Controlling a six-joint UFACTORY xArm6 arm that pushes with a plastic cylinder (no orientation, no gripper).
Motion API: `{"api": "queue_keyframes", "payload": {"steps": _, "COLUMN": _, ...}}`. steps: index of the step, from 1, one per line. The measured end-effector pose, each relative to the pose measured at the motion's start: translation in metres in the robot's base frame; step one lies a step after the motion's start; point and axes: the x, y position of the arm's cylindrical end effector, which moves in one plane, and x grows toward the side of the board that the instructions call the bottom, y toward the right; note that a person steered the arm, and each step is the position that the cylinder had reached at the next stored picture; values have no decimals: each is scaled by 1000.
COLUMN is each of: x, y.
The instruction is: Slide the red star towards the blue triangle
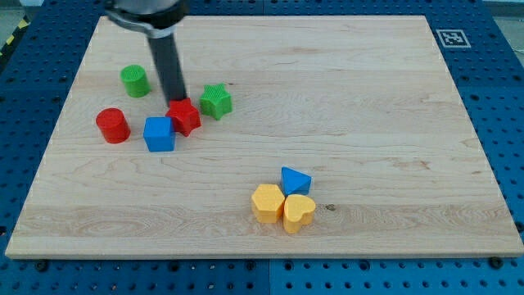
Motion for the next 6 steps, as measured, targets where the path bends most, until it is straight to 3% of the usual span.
{"api": "queue_keyframes", "payload": {"steps": 1, "x": 2, "y": -17}}
{"api": "queue_keyframes", "payload": {"steps": 4, "x": 31, "y": 70}}
{"api": "queue_keyframes", "payload": {"steps": 6, "x": 36, "y": 69}}
